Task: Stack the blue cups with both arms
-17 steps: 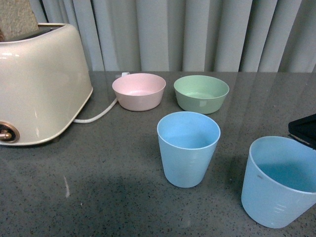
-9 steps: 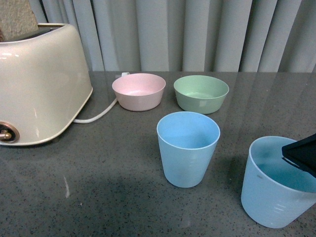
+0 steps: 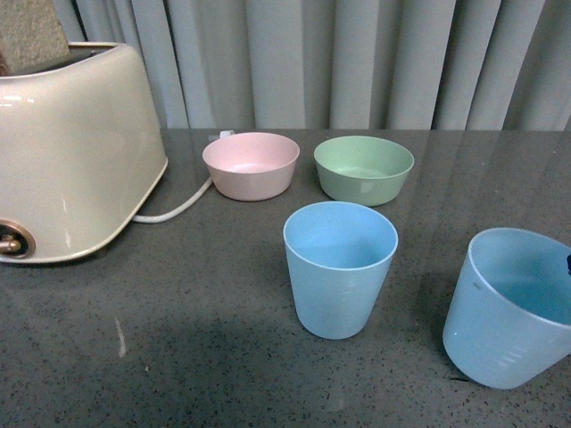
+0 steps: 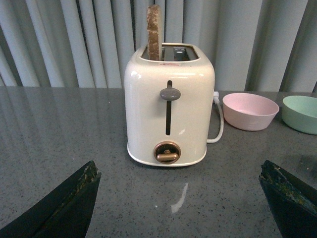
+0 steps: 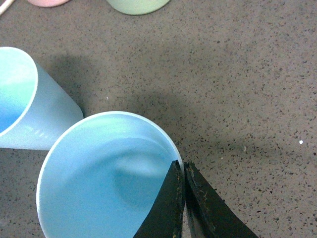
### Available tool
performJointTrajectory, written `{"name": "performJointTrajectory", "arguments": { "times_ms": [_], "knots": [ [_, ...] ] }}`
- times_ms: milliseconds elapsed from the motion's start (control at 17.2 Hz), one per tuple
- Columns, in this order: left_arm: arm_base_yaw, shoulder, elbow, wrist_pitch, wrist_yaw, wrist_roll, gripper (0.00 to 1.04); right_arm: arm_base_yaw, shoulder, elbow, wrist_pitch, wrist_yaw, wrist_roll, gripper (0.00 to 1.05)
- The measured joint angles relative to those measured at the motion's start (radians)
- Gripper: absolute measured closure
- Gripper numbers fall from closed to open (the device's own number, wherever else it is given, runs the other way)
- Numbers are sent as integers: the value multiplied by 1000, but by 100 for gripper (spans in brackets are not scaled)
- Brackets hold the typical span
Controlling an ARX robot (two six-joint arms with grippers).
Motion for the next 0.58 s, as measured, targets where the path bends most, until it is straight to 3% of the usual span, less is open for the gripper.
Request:
{"name": "performJointTrajectory", "arguments": {
  "times_ms": [406, 581],
  "knots": [
    [0, 0, 0, 0, 0, 0, 7, -71, -48, 91, -27, -48, 0, 103],
    [0, 0, 0, 0, 0, 0, 7, -58, -61, 191, -33, -99, -3, 103]
  ]
}}
